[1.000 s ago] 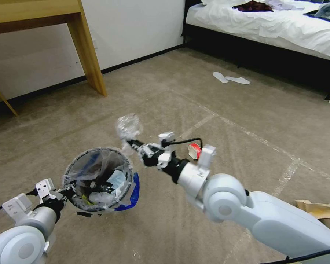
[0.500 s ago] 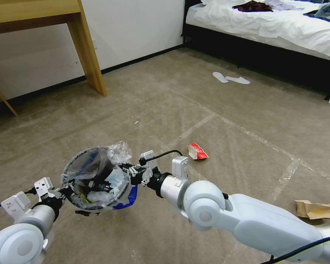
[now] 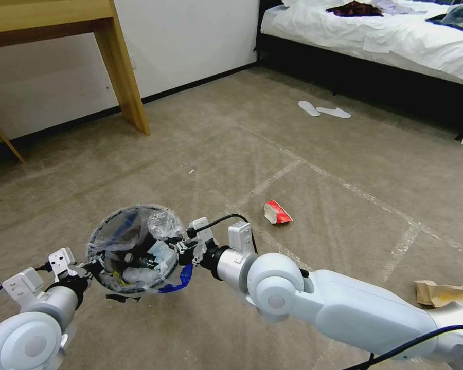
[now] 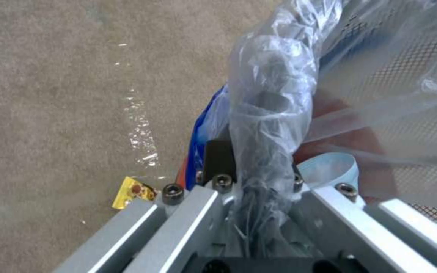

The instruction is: Pick up the trash bin and place the garbage on the floor into it.

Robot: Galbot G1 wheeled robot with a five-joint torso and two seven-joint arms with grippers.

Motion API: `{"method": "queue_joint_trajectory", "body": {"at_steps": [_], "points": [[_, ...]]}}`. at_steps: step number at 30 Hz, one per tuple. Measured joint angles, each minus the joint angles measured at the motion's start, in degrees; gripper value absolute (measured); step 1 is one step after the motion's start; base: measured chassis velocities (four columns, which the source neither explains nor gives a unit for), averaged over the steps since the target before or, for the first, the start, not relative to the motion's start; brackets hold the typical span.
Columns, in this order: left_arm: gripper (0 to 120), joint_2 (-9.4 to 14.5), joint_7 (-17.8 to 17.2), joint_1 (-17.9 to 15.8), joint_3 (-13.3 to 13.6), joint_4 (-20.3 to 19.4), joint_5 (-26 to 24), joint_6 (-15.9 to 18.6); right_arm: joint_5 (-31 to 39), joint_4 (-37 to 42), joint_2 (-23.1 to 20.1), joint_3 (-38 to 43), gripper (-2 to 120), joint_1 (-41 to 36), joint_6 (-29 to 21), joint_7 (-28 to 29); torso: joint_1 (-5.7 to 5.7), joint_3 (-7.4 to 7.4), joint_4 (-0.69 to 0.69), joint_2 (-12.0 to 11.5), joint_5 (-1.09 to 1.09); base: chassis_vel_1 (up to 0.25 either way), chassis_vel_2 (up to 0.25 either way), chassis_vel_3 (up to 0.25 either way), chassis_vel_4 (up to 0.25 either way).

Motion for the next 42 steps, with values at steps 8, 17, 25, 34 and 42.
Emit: {"method": "queue_joint_trajectory", "body": {"at_steps": [8, 17, 25, 34, 42], "points": [[1, -0.05, 0.00, 0.19, -0.03, -0.32, 0.00, 0.01, -0.43, -1.30, 1.63, -1.64, 0, 0.52, -0.36, -0.12, 0.00, 0.00, 0.00, 0.00, 0.00, 0.000, 0.000, 0.000, 0.000], [1, -0.30, 0.00, 0.31, -0.21, -0.62, -0.08, 0.01, 0.13, -3.74, 5.56, -4.23, 0, 2.76, -0.62, 0.91, 0.00, 0.00, 0.00, 0.00, 0.00, 0.000, 0.000, 0.000, 0.000], [1, -0.39, 0.00, 0.20, -0.28, -0.58, -0.11, 0.01, 0.15, -5.22, 6.77, -4.70, 0, 3.22, -0.82, 1.35, 0.00, 0.00, 0.00, 0.00, 0.00, 0.000, 0.000, 0.000, 0.000], [1, -0.40, 0.04, 0.16, -0.33, -0.37, -0.12, -0.04, 0.32, -6.16, 7.08, -4.55, 19, 2.41, -1.72, 2.51, 0.00, 0.00, 0.00, 0.00, 0.00, 0.000, 0.000, 0.000, 0.000], [1, -0.50, 0.08, 0.26, -0.31, -0.39, -0.09, -0.06, 0.32, -6.15, 7.28, -4.49, 42, 2.28, -2.15, 2.94, 0.00, 0.00, 0.00, 0.00, 0.00, 0.000, 0.000, 0.000, 0.000]]}}
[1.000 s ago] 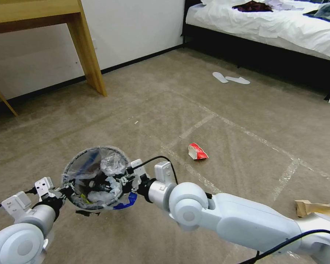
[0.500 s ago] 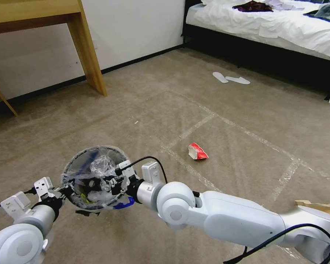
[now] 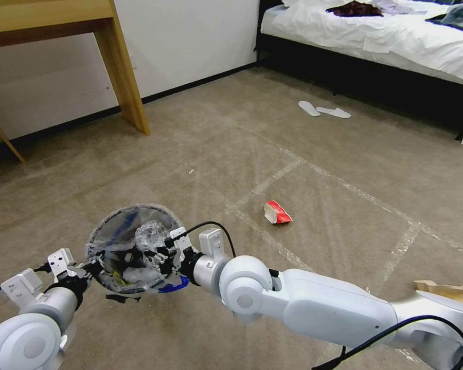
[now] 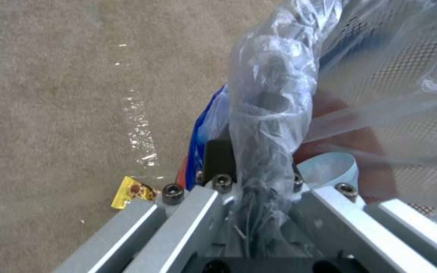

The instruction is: Pick up the trash bin and place the garbage on the floor into it.

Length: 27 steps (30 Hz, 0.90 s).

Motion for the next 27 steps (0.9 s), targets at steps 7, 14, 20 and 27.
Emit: {"method": "queue_joint_trajectory", "body": {"at_steps": [7, 14, 20, 27], "points": [[1, -0.14, 0.10, 0.52, -0.23, -0.21, 0.11, -0.15, 0.03, 0.21, 0.25, 0.03, 70, -0.11, -0.52, 0.38, 0.00, 0.00, 0.00, 0.00, 0.00, 0.000, 0.000, 0.000, 0.000], [1, -0.33, 0.23, 0.77, -0.35, -0.43, 0.22, -0.20, 0.16, 0.24, 1.21, 0.08, 93, 0.01, -0.59, 0.65, 0.00, -0.01, 0.00, 0.00, 0.00, 0.000, 0.000, 0.000, 0.000], [1, -0.51, 0.26, 1.07, -0.45, -0.64, 0.38, -0.23, 0.04, 0.23, 1.98, 0.51, 100, 0.02, -0.17, 0.42, 0.00, 0.00, 0.00, 0.00, 0.00, 0.000, 0.000, 0.000, 0.000], [1, -0.72, 0.31, 1.16, -0.48, -0.69, 0.75, -0.26, -3.45, 0.23, 4.02, 4.96, 100, -0.23, 6.30, -5.63, 0.00, -0.01, 0.00, 0.00, 0.00, 0.000, 0.000, 0.000, 0.000]]}}
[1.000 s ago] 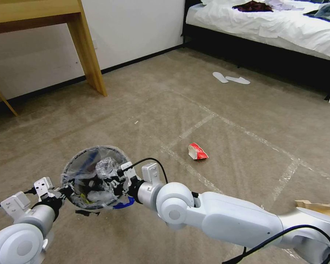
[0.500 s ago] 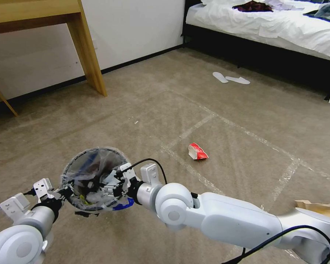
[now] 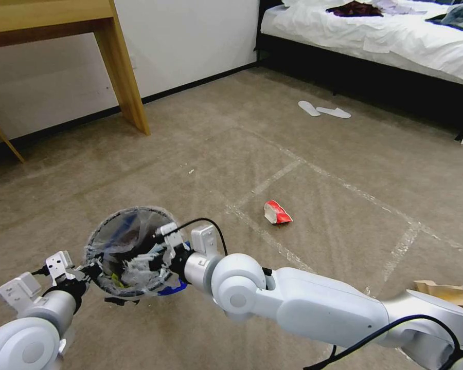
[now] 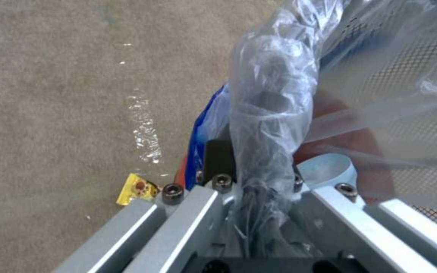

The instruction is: Pick up the trash bin and place the garbage on the floor into it.

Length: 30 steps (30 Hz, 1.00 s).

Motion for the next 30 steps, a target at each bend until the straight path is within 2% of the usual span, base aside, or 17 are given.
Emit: {"method": "queue_joint_trajectory", "body": {"at_steps": [4, 9, 10, 12, 16, 17, 19, 20, 23, 26, 27, 29, 30], "points": [[1, 0.01, 0.02, -0.03, -0.17, 0.00, 0.00, -0.02, -1.98, 0.02, -0.40, 3.35, 100, -0.60, 3.63, -3.83, 0.00, 0.00, 0.01, 0.01, 0.00, 0.000, 0.000, 0.000, 0.000], [1, 0.24, 0.01, 0.20, -0.48, -0.17, -0.03, -0.04, -5.16, 2.81, -5.48, 12.06, 100, -4.81, 9.08, -12.62, 0.00, 0.01, 0.00, 0.00, 0.01, 0.000, 0.000, 0.000, 0.000], [1, 0.24, 0.01, 0.20, -0.48, -0.17, -0.03, -0.04, -5.16, 2.81, -5.48, 12.06, 100, -4.81, 9.08, -12.62, 0.00, 0.01, 0.00, 0.00, 0.01, 0.000, 0.000, 0.000, 0.000], [1, 0.39, -0.02, 0.50, -0.69, -0.19, -0.04, -0.04, -8.36, 3.82, -8.71, 16.72, 100, -7.77, 12.90, -18.24, 0.00, 0.01, -0.01, 0.00, 0.02, 0.000, 0.000, 0.000, 0.000], [1, 0.37, -0.02, 0.64, -0.76, -0.19, -0.03, -0.06, -11.29, 4.32, -10.24, 20.48, 100, -10.35, 15.70, -22.01, 0.00, 0.01, -0.01, 0.00, 0.02, 0.000, 0.000, 0.000, 0.000], [1, 0.26, -0.02, 0.67, -0.81, -0.19, 0.00, -0.09, -13.77, 4.95, -10.98, 24.36, 100, -12.80, 17.69, -24.27, 0.00, 0.01, 0.00, 0.00, 0.02, 0.000, 0.000, 0.000, 0.000], [1, 0.22, -0.02, 0.69, -0.91, -0.24, -0.02, -0.11, -15.15, 5.63, -11.44, 27.10, 100, -14.85, 19.62, -25.07, 0.00, 0.01, -0.01, 0.00, 0.02, 0.000, 0.000, 0.000, 0.000], [1, 0.22, -0.04, 0.70, -1.01, -0.39, -0.02, -0.13, -16.60, 6.54, -11.85, 31.69, 100, -17.74, 21.29, -25.35, 0.00, 0.01, 0.00, 0.00, 0.02, 0.000, 0.000, 0.000, 0.000], [1, 0.20, -0.09, 0.71, -1.07, -0.51, -0.02, -0.16, -18.01, 7.02, -12.06, 35.22, 100, -20.00, 22.12, -25.42, 0.00, 0.00, 0.00, 0.01, 0.01, 0.000, 0.000, 0.000, 0.000], [1, 0.06, -0.13, 0.73, -1.23, -0.66, 0.29, -0.35, -23.82, 7.79, -12.77, 44.51, 100, -27.26, 23.56, -25.34, -0.01, 0.00, 0.00, 0.00, 0.02, 0.000, 0.000, 0.000, 0.000], [1, 0.06, -0.13, 0.73, -1.23, -0.66, 0.29, -0.35, -23.82, 7.79, -12.77, 44.51, 100, -27.26, 23.56, -25.34, -0.01, 0.00, 0.00, 0.00, 0.02, 0.000, 0.000, 0.000, 0.000], [1, -0.12, -0.14, 0.87, -1.32, -0.87, 0.37, -0.39, -30.93, 8.16, -12.97, 51.54, 100, -33.20, 25.54, -25.25, -0.01, 0.00, -0.01, 0.00, 0.03, 0.000, 0.000, 0.000, 0.000], [1, -0.12, -0.14, 0.87, -1.32, -0.87, 0.37, -0.39, -30.93, 8.16, -12.97, 51.54, 100, -33.20, 25.54, -25.25, -0.01, 0.00, -0.01, 0.00, 0.03, 0.000, 0.000, 0.000, 0.000]]}}
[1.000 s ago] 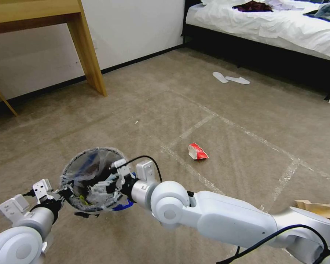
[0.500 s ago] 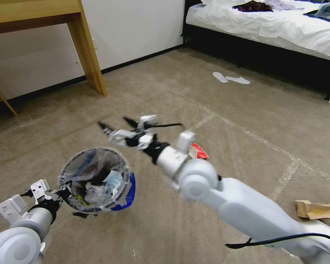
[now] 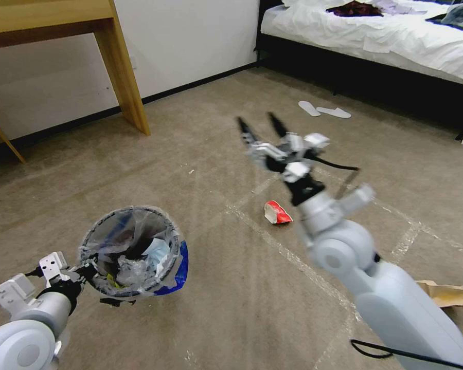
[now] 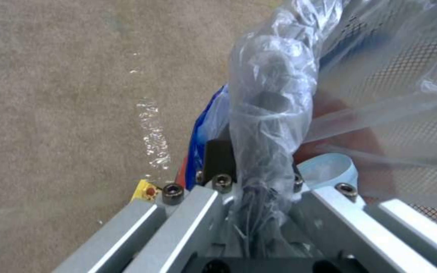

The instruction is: Pick up the trash bin and place the garbage on the floor into it.

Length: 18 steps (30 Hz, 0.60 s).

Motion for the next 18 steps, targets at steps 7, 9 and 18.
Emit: {"method": "queue_joint_trajectory", "body": {"at_steps": [7, 9, 18], "points": [[1, -0.83, -0.07, 0.21, -0.14, -0.75, 0.14, -0.14, -14.29, 4.71, 3.29, 17.52, 100, -17.02, 1.93, 1.42, 0.00, 0.00, 0.01, 0.00, -0.02, 0.000, 0.000, 0.000, 0.000], [1, -1.21, -0.11, 0.13, -0.18, -0.87, 0.15, -0.15, -18.23, 5.47, 5.06, 20.76, 100, -21.78, 1.84, 2.21, 0.00, 0.00, -0.01, 0.00, -0.02, 0.000, 0.000, 0.000, 0.000], [1, -2.34, 0.01, 0.06, -0.04, -1.12, 0.96, -0.17, -30.78, 4.28, 13.96, 24.15, 100, -32.27, 7.25, 3.82, 0.00, 0.00, 0.01, 0.00, -0.02, 0.000, 0.000, 0.000, 0.000]]}}
